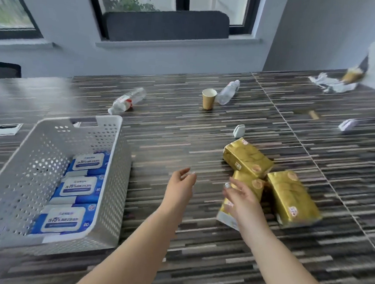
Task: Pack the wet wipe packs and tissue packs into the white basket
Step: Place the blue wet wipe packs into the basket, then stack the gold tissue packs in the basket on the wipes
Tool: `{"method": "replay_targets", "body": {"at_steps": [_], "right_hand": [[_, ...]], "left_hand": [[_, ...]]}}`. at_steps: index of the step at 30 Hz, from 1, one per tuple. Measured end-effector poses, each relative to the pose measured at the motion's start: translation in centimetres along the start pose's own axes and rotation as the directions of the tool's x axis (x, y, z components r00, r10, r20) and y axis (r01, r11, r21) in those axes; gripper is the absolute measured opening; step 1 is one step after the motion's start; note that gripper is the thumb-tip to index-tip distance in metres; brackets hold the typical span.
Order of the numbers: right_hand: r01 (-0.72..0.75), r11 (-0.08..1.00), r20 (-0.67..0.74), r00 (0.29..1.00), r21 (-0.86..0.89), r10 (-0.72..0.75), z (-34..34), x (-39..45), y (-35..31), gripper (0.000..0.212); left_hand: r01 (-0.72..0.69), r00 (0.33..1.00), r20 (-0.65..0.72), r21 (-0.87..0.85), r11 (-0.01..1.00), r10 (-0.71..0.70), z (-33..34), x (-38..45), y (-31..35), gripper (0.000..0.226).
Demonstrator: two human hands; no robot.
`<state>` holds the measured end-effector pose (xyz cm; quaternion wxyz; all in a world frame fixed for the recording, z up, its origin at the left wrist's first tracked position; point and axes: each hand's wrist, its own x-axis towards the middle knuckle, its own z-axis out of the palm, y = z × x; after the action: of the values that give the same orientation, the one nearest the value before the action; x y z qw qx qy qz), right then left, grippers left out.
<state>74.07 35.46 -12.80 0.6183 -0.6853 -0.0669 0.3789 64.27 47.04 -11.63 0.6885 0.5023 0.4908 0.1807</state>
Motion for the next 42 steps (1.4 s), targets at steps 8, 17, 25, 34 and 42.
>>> {"method": "replay_targets", "body": {"at_steps": [8,17,25,34,42], "right_hand": [[-0.125,0.992,-0.039,0.992,-0.03,0.124,-9.0,3.6,2.2,0.027],[-0.309,0.943,0.022,0.949,-0.125,0.314,-11.0,6.9,4.9,0.072],[-0.359,0.904,0.049,0.924,-0.231,0.379,-10.1,7.9,6.2,0.07],[-0.278,0.957,0.013,0.96,-0.086,0.28,-9.4,6.6,6.5,0.072],[-0.15,0.982,0.317,0.931,-0.114,0.179,-9.1,5.7,3.5,0.056]], "left_hand": [[0.139,0.99,-0.047,0.17,0.976,-0.133,7.5,1.9,-4.2,0.045],[0.219,0.974,-0.022,0.356,0.909,-0.226,10.4,3.5,-6.0,0.05],[0.263,0.945,0.047,0.476,0.839,-0.323,11.3,4.1,-6.3,0.044],[0.205,0.974,0.006,0.392,0.897,-0.225,10.6,3.5,-6.6,0.044],[0.336,0.939,0.117,-0.114,0.935,-0.323,6.4,2.1,-3.8,0.067]]}}
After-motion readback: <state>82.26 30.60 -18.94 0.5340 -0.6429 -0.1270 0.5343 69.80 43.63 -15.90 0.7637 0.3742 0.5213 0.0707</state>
